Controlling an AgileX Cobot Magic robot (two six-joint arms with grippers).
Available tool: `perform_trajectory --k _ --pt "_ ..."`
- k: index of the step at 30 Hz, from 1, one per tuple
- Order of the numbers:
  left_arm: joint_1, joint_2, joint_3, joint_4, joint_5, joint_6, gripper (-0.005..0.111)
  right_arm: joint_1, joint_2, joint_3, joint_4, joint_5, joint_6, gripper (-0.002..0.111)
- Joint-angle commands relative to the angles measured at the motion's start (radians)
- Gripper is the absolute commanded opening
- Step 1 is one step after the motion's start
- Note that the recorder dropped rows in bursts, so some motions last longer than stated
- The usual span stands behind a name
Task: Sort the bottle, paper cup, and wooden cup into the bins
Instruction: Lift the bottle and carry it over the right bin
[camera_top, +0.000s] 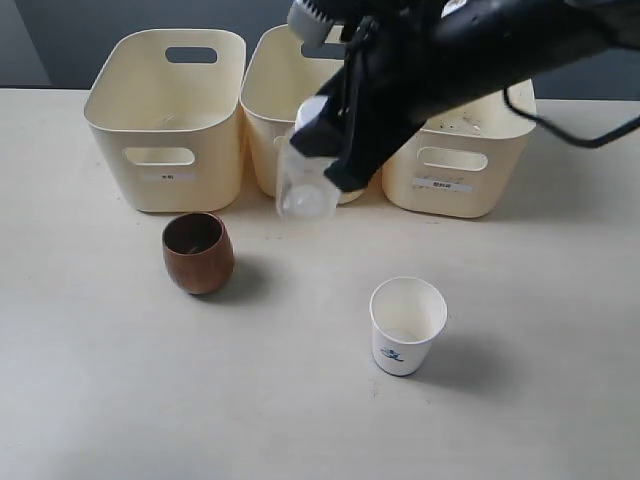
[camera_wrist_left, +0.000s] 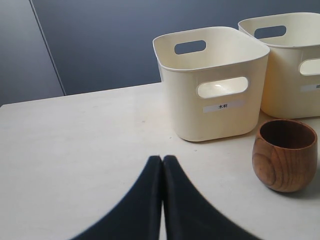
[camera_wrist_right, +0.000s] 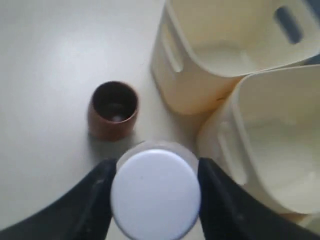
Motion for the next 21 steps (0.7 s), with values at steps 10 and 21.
perform_trajectory --k 10,21 --pt "-0.004 -0.005 0.001 0.000 0.000 -0.002 0.000 -0.007 -0.151 -0.007 -1.139 -0.174 0.925 -0.001" --pt "-0.004 -0.005 0.001 0.000 0.000 -0.002 0.000 -0.156 0.176 -0.117 -1.211 -0.242 1.086 -0.001"
